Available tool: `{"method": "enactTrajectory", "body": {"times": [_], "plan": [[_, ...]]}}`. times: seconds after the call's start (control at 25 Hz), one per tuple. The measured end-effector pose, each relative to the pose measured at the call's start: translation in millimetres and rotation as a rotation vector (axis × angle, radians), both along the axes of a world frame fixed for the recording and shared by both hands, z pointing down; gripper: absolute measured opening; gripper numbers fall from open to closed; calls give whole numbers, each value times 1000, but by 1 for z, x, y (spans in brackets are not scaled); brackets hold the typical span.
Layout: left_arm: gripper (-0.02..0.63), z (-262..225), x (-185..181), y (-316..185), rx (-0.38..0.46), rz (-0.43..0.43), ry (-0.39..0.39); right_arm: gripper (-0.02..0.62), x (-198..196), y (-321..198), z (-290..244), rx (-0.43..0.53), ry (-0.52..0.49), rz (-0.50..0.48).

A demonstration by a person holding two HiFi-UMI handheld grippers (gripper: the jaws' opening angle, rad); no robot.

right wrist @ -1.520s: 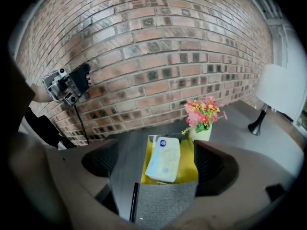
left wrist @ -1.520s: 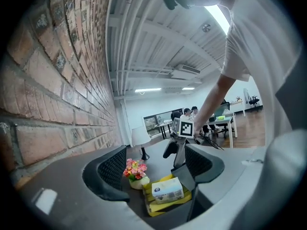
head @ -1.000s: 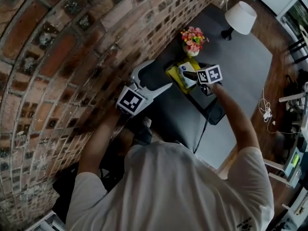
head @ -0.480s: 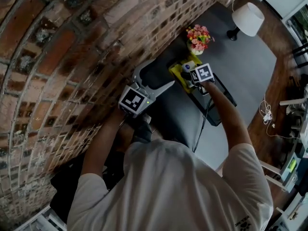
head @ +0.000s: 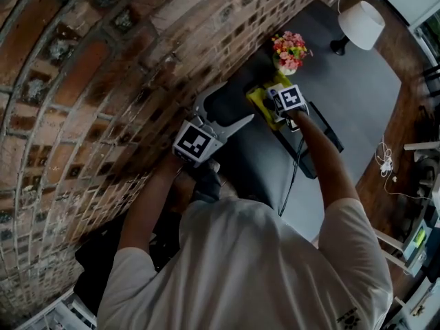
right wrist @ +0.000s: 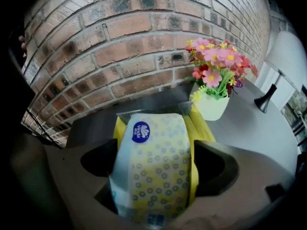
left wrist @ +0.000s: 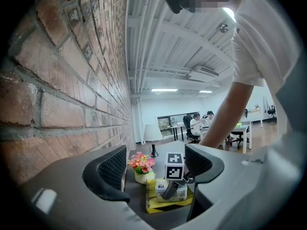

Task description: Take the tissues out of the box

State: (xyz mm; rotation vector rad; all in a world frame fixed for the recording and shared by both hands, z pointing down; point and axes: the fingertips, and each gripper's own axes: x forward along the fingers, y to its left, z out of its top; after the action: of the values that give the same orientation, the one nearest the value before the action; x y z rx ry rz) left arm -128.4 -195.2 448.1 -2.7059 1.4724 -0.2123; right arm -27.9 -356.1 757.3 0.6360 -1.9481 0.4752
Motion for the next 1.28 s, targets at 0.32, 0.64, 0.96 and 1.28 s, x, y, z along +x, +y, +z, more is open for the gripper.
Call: {"method": "enactTrajectory", "body": {"times": [0.32, 0.64, 0.96, 1.28], "plan": [[365, 6, 1, 2, -2, -22, 15, 476, 4, 2, 16, -27, 68, 8], [357, 7, -2, 4, 3, -73, 92, 388, -10, 20, 8, 6, 132, -21], [344, 12, -8, -2, 26, -91, 163, 388, -33, 14, -61, 222, -64, -136], [337, 27, 8, -8, -18, -57, 176, 388, 2, 12, -142, 361, -257, -5]]}}
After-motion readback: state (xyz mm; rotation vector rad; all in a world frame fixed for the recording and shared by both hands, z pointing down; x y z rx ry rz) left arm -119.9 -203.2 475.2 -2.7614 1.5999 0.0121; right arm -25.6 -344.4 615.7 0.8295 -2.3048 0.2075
